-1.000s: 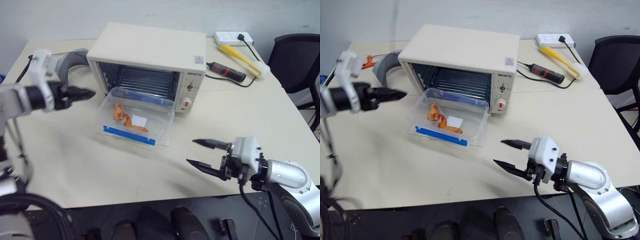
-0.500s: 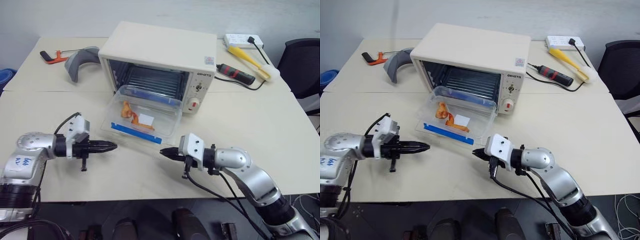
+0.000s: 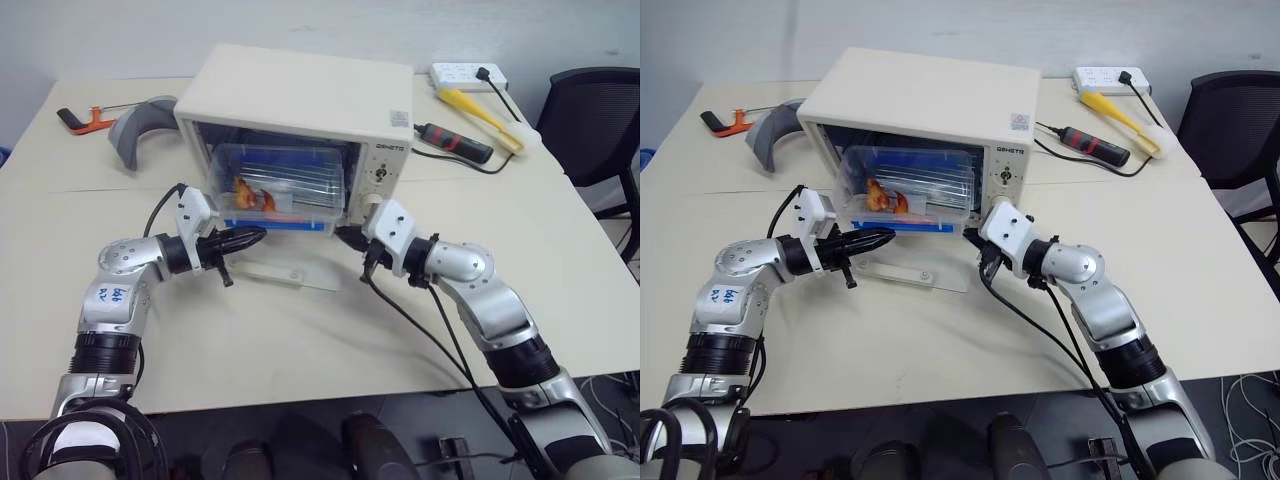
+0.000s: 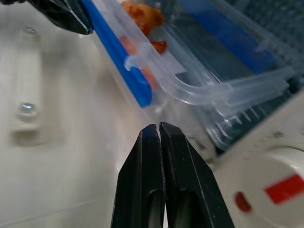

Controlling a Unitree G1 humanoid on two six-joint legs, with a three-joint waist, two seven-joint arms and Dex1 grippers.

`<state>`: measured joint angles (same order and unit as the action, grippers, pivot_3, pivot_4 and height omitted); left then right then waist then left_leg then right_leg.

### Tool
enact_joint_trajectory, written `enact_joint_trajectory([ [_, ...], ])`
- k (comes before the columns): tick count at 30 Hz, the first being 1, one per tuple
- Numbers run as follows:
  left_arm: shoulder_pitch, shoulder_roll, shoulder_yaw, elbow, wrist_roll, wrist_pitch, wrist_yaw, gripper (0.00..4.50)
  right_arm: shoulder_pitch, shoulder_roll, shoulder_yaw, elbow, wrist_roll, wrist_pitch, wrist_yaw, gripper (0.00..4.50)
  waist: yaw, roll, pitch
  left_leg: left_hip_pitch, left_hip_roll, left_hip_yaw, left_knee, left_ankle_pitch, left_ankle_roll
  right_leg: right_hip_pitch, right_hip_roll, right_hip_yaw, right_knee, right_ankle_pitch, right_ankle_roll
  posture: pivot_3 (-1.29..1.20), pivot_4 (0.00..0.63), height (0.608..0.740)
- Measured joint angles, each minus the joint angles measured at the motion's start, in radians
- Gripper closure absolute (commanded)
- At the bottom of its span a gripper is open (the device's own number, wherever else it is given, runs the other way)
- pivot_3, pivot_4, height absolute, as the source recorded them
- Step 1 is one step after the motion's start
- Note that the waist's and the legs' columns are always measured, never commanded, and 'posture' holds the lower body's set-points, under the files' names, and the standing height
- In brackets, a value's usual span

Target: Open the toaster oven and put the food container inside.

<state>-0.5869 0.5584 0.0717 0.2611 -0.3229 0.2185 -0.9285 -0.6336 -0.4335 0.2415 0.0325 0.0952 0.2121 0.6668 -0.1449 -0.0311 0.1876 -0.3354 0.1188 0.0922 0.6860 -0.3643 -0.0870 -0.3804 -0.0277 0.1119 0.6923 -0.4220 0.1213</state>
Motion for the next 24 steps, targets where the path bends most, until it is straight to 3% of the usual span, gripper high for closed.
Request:
enact_joint_trajectory([
  [7,-0.129,-0.095,0.001,0.194,0.055,-0.135,0.110,4.43,-0.124,0.076,-0.021,0.216,-0.039,-0.133,-0.042,4.42,-0.021,0.000,0.000,-0.001,0.000,0.000,0.001,0.001,0.001,0.000,-0.001,-0.002,0.004,0.000,0.000,0.00,0.150,0.740],
  [14,-0.248,-0.152,0.020,0.384,0.078,-0.241,0.196,4.43,-0.159,0.102,-0.033,0.249,-0.005,-0.132,0.008,4.42,-0.024,0.000,0.000,-0.002,0.000,-0.001,0.002,0.000,0.003,0.000,-0.002,-0.007,0.005,0.000,0.000,0.00,0.150,0.740],
  [18,-0.215,-0.140,0.030,0.351,0.062,-0.223,0.165,4.43,-0.042,0.030,-0.053,0.052,0.086,-0.035,0.118,4.42,-0.022,0.000,0.000,-0.002,0.001,-0.001,0.002,-0.001,0.007,0.000,-0.003,-0.013,0.005,0.000,0.000,0.00,0.150,0.740],
  [24,0.009,-0.008,0.087,0.110,-0.069,-0.050,0.003,4.43,0.152,-0.122,-0.141,-0.153,0.199,0.057,0.227,4.42,-0.027,0.000,0.000,-0.001,0.002,-0.001,0.003,-0.003,0.011,0.000,-0.003,-0.013,0.003,0.000,0.000,0.00,0.150,0.740],
])
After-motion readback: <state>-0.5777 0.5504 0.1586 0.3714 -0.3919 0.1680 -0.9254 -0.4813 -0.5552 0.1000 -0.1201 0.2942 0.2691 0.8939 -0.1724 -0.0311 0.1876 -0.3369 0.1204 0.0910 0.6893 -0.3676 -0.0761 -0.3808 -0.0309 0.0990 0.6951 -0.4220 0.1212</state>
